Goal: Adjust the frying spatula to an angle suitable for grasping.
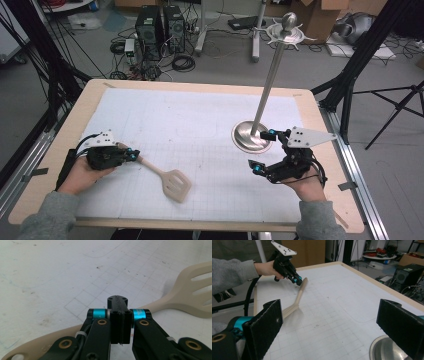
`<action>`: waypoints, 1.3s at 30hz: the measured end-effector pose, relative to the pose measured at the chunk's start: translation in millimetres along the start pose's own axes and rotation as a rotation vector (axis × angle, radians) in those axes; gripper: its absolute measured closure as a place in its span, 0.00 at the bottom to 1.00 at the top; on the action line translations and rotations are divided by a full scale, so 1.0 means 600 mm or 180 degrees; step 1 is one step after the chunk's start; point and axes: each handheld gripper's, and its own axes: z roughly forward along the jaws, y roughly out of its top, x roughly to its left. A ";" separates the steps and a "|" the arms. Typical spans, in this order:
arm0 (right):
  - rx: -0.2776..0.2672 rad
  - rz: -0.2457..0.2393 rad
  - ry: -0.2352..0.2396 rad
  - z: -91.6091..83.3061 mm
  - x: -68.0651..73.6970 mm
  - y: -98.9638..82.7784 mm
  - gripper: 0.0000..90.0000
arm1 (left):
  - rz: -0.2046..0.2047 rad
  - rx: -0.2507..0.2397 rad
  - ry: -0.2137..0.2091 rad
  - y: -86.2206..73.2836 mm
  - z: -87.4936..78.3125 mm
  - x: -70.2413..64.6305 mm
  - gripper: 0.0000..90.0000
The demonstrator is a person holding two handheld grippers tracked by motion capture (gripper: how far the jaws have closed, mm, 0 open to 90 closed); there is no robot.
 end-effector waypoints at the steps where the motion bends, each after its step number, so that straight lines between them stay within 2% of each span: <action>1: 0.0003 0.0004 0.0015 0.002 0.000 0.000 0.06 | -0.0008 0.0016 0.0011 -0.003 -0.002 0.002 0.99; 10: 0.0004 0.0001 0.0049 0.009 -0.003 0.003 0.06 | -0.0058 0.0158 0.0168 -0.026 -0.016 0.018 0.99; 20: -0.0015 -0.0013 0.0037 0.008 -0.003 0.003 0.06 | -0.0069 0.0308 0.0235 -0.035 -0.010 0.024 0.99; 23: -0.0002 -0.0013 0.0041 0.008 -0.003 0.003 0.06 | -0.0025 0.0313 0.0254 -0.035 -0.009 0.025 0.99; 26: -0.0004 -0.0006 0.0031 0.007 -0.003 0.002 0.06 | 0.0080 0.0315 0.0315 -0.034 -0.007 0.022 0.99; 31: -0.0007 -0.0009 0.0015 0.003 -0.001 0.002 0.06 | 0.0106 0.0259 0.0339 -0.030 -0.002 0.023 1.00; 37: 0.0006 0.0008 -0.0026 -0.006 0.001 -0.002 0.06 | 0.0220 0.0244 0.0432 -0.022 0.007 0.023 1.00; 39: -0.0001 0.0012 -0.0045 -0.009 0.003 -0.002 0.06 | 0.0198 0.0243 0.0447 -0.019 0.012 0.024 1.00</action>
